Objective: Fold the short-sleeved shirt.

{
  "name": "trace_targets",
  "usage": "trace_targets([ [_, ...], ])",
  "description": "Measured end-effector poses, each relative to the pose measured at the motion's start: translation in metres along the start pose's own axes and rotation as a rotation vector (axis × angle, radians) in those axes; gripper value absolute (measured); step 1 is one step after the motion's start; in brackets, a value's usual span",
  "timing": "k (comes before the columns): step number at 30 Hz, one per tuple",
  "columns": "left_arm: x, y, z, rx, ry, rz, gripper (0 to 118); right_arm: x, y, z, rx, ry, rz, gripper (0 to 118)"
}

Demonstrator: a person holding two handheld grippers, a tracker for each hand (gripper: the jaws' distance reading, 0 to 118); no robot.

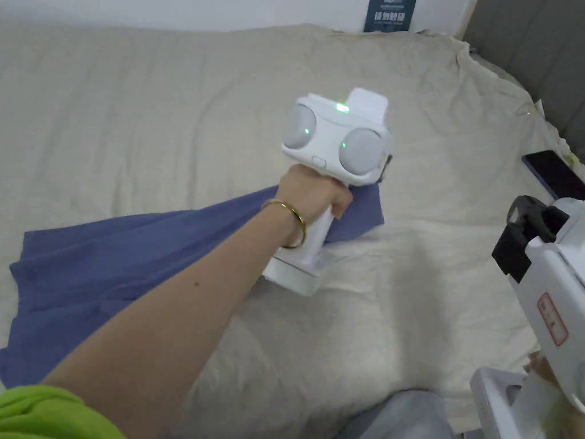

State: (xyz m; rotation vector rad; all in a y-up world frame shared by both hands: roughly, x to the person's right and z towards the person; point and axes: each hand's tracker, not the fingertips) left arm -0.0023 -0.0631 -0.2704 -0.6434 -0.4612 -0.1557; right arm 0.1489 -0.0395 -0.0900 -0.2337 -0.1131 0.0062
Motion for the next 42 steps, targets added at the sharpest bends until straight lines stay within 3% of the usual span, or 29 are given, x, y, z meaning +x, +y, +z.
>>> trace_targets([
  [4, 0.050, -0.043, -0.046, -0.120, -0.036, -0.055, 7, 0.022, -0.014, -0.002, -0.029, -0.023, -0.010, 0],
  [5, 0.057, -0.050, -0.053, -0.140, -0.031, -0.062, 19, 0.024, -0.016, -0.003, -0.034, -0.026, -0.009, 0],
  [6, 0.064, -0.057, -0.058, -0.161, -0.058, -0.063, 34, 0.025, -0.017, -0.004, -0.038, -0.028, -0.006, 0],
  [7, 0.068, -0.060, -0.060, -0.182, -0.093, -0.059, 65, 0.025, -0.018, 0.000, -0.043, -0.033, -0.002, 0],
  [8, 0.069, -0.060, -0.063, -0.188, -0.114, -0.053, 85, 0.026, -0.018, 0.001, -0.048, -0.036, 0.001, 0],
  [10, 0.067, -0.060, -0.059, -0.160, -0.124, -0.026, 118, 0.026, -0.019, 0.000, -0.057, -0.038, 0.006, 0],
  [16, 0.006, -0.029, -0.014, 0.025, -0.020, 0.071, 118, 0.032, -0.019, -0.009, -0.057, -0.031, 0.005, 0],
  [27, -0.118, -0.051, 0.136, 0.372, 0.474, 0.193, 117, -0.016, 0.005, -0.024, 0.030, 0.077, 0.027, 0],
  [29, -0.128, -0.067, 0.158, 0.397, 0.559, 0.184, 101, -0.030, 0.007, -0.024, 0.038, 0.106, 0.035, 0],
  [31, -0.135, -0.084, 0.176, 0.425, 0.617, 0.207, 75, -0.042, 0.007, -0.022, 0.047, 0.132, 0.049, 0],
  [34, -0.142, -0.109, 0.195, 0.442, 0.650, 0.236, 68, -0.058, 0.006, -0.019, 0.051, 0.162, 0.057, 0],
  [36, -0.147, -0.126, 0.202, 0.448, 0.667, 0.227, 57, -0.064, 0.004, -0.018, 0.052, 0.180, 0.058, 0],
  [42, -0.152, -0.167, 0.216, 0.442, 0.698, 0.279, 7, -0.083, -0.001, -0.005, 0.063, 0.211, 0.062, 0],
])
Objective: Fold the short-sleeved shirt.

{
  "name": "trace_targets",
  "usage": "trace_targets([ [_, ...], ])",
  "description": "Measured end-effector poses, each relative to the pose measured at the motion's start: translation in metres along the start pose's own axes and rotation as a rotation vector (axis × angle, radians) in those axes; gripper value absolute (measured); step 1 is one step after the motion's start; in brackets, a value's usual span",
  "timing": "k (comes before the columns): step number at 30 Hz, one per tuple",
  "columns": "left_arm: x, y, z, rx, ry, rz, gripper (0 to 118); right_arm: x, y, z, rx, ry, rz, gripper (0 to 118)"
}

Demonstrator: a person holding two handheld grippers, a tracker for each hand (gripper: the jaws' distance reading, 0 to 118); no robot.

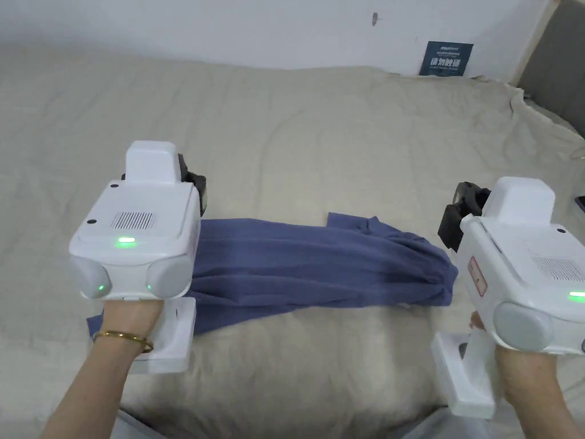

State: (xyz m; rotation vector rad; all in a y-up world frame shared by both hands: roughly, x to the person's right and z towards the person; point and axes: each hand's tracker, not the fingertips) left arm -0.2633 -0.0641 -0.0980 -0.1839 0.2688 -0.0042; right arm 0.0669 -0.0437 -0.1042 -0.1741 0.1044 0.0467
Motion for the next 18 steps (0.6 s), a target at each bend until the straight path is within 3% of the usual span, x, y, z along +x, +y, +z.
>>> trace_targets([
  [2, -0.002, -0.005, 0.009, -0.013, -0.001, 0.012, 0, -0.007, 0.000, 0.005, -0.002, 0.007, -0.002, 0],
  [18, -0.003, -0.024, 0.017, -0.075, -0.022, 0.008, 0, 0.002, 0.003, -0.007, -0.105, 0.057, 0.002, 0],
])
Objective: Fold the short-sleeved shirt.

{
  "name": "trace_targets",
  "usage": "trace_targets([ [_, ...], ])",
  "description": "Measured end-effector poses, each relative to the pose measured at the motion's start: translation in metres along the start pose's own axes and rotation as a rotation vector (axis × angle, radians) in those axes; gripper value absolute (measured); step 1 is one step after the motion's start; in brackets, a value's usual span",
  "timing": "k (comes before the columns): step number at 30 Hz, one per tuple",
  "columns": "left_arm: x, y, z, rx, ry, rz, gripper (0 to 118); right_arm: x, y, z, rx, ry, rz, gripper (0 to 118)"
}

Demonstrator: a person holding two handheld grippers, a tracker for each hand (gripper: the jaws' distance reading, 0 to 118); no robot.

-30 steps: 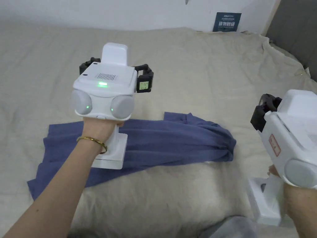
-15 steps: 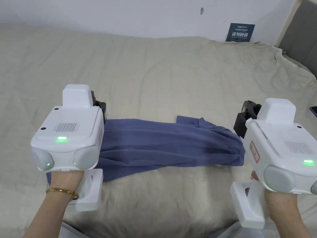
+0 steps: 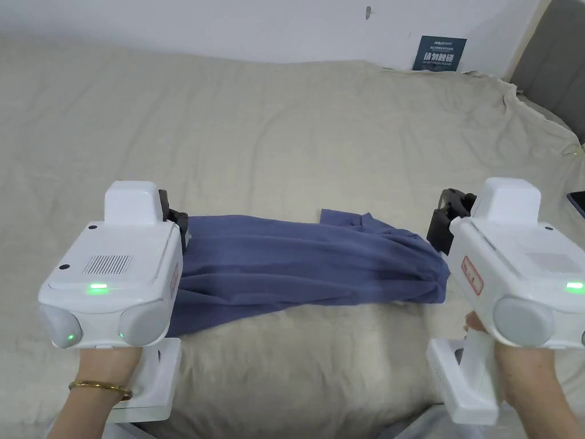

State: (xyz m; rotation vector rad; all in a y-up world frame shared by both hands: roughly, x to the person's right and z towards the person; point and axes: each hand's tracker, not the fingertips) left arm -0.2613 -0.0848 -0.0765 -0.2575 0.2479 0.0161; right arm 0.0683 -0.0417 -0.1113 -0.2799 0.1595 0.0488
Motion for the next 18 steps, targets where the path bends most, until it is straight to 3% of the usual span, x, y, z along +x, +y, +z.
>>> trace_targets([
  [4, 0.000, 0.003, -0.003, 0.003, 0.004, 0.006, 0, 0.016, 0.025, -0.028, -0.102, 0.009, -0.005, 7],
  [6, 0.000, 0.005, -0.005, 0.002, 0.002, 0.004, 0, 0.027, 0.040, -0.048, -0.171, 0.043, -0.053, 38],
  [8, 0.001, 0.006, -0.007, 0.007, 0.000, 0.009, 0, 0.037, 0.051, -0.078, -0.294, 0.016, -0.038, 75],
  [10, 0.002, 0.009, -0.011, 0.006, -0.001, 0.011, 0, 0.043, 0.058, -0.107, -0.365, 0.013, -0.003, 99],
  [13, 0.002, 0.012, -0.016, 0.009, -0.004, 0.016, 0, 0.049, 0.059, -0.157, -0.530, 0.003, -0.010, 109],
  [18, 0.001, 0.015, -0.034, 0.004, 0.002, 0.022, 0, 0.058, 0.034, -0.236, -0.758, -0.012, -0.030, 109],
])
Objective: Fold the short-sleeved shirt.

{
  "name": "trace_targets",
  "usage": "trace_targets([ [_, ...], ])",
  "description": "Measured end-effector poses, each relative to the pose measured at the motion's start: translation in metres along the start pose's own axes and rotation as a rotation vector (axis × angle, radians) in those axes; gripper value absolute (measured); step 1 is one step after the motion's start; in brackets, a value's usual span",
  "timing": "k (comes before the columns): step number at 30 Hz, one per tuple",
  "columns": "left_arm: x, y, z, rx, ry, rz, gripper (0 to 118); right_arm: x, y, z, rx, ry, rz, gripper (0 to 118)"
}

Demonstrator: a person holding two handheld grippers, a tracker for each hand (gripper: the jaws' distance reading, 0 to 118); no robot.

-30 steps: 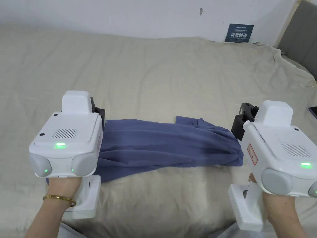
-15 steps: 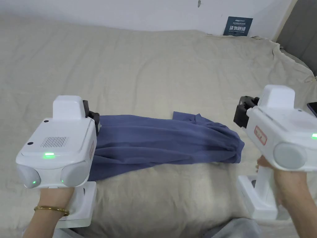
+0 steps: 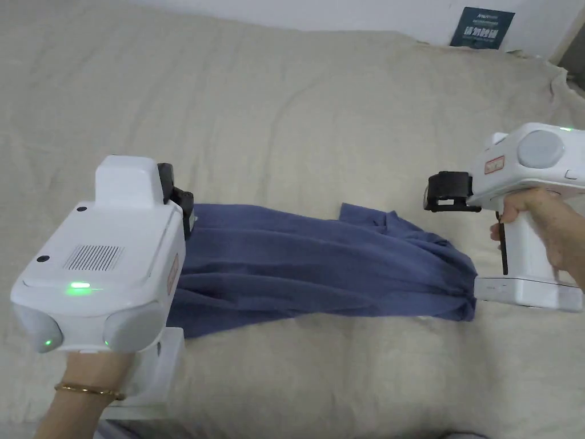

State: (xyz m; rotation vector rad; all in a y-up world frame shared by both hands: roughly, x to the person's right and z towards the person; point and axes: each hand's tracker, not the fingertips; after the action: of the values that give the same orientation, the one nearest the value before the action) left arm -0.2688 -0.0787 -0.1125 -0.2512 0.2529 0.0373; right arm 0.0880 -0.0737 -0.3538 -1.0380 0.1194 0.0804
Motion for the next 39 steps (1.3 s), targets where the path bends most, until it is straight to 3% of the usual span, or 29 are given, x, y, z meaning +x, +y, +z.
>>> trace_targets([
  [4, -0.003, -0.001, -0.021, -0.017, 0.015, 0.015, 0, 0.001, 0.011, -0.057, -0.100, -0.040, 0.024, 107],
  [9, -0.005, -0.007, -0.045, -0.044, 0.036, 0.015, 0, 0.001, 0.019, -0.107, -0.139, -0.053, 0.001, 95],
  [11, -0.007, -0.011, -0.054, -0.060, 0.042, 0.026, 0, 0.002, 0.022, -0.124, -0.154, -0.059, -0.033, 85],
  [13, -0.007, -0.014, -0.061, -0.075, 0.050, 0.026, 0, 0.002, 0.022, -0.136, -0.172, -0.053, -0.049, 68],
  [16, -0.009, -0.020, -0.069, -0.095, 0.061, 0.026, 0, -0.002, 0.019, -0.150, -0.204, -0.028, -0.037, 64],
  [19, -0.012, -0.027, -0.077, -0.118, 0.069, 0.034, 0, -0.003, 0.021, -0.148, -0.196, -0.014, -0.024, 51],
  [20, -0.012, -0.028, -0.080, -0.124, 0.075, 0.041, 0, -0.004, 0.022, -0.145, -0.191, -0.007, -0.021, 39],
  [21, -0.012, -0.029, -0.082, -0.129, 0.075, 0.043, 0, -0.005, 0.022, -0.143, -0.185, -0.021, -0.010, 16],
  [22, -0.013, -0.028, -0.083, -0.139, 0.078, 0.046, 0, -0.007, 0.023, -0.140, -0.178, -0.026, -0.016, 1],
  [24, -0.014, -0.026, -0.087, -0.157, 0.079, 0.057, 0, -0.010, 0.025, -0.133, -0.160, -0.035, 0.021, 0],
  [27, -0.023, -0.017, -0.094, -0.184, 0.071, 0.082, 0, -0.008, 0.023, -0.114, -0.100, -0.016, -0.030, 0],
  [30, -0.034, -0.005, -0.104, -0.200, 0.089, 0.107, 13, -0.001, 0.021, -0.087, -0.025, 0.037, -0.078, 0],
  [32, -0.044, 0.004, -0.115, -0.239, 0.080, 0.138, 37, 0.002, 0.023, -0.066, 0.013, 0.068, -0.097, 0],
  [34, -0.054, 0.013, -0.124, -0.284, 0.051, 0.167, 75, 0.002, 0.022, -0.048, 0.054, 0.079, -0.081, 0],
  [35, -0.057, 0.016, -0.129, -0.297, 0.042, 0.169, 88, 0.001, 0.022, -0.041, 0.070, 0.080, -0.071, 0],
  [37, -0.064, 0.022, -0.141, -0.326, 0.042, 0.162, 111, -0.002, 0.022, -0.026, 0.098, 0.087, -0.058, 0],
  [39, -0.068, 0.026, -0.150, -0.353, 0.045, 0.157, 118, -0.003, 0.023, -0.014, 0.129, 0.091, -0.062, 0],
])
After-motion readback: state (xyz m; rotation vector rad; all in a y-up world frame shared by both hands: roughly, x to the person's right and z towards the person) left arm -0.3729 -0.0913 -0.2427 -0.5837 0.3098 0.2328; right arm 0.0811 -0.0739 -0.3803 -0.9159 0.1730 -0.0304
